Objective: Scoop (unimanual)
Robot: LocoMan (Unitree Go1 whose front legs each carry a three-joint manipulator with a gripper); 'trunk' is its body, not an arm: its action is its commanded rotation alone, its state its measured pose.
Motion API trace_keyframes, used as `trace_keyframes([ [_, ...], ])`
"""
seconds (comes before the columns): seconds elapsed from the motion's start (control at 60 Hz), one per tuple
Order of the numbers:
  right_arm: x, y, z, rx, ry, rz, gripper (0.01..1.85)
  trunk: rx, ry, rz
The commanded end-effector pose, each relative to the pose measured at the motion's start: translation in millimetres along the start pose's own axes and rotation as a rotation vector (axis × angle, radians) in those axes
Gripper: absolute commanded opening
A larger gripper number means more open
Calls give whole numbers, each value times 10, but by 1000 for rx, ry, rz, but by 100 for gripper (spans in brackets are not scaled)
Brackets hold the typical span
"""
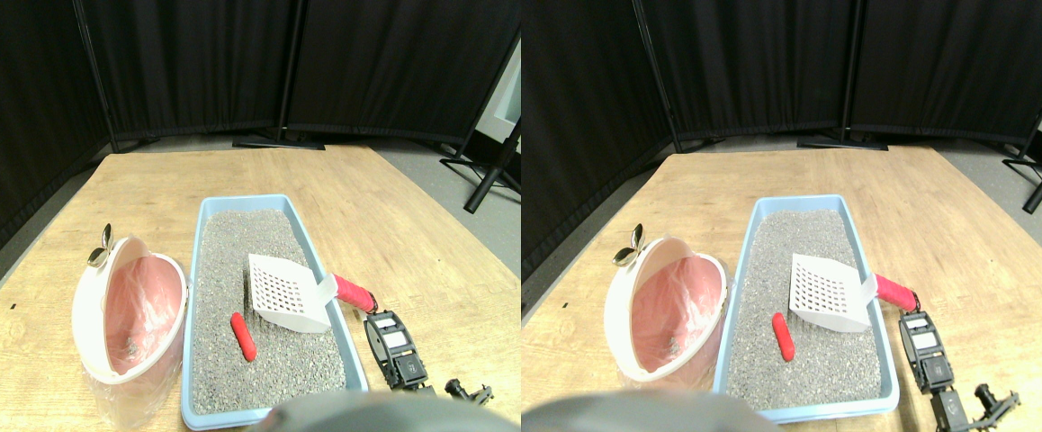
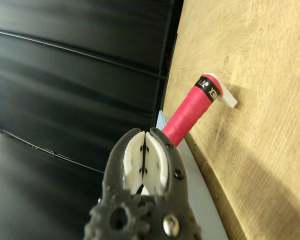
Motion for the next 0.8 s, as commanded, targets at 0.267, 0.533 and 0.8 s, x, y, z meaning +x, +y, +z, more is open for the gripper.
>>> trace_keyframes([
  [0.267,44,-35,75,35,-67,3,43,0,0,-3],
  [0.533,115,-83,51,185,-123,50,77,-2,3,-8],
  [0.8,229,-88,-7,270,-19,49,109,-10,3,-9],
])
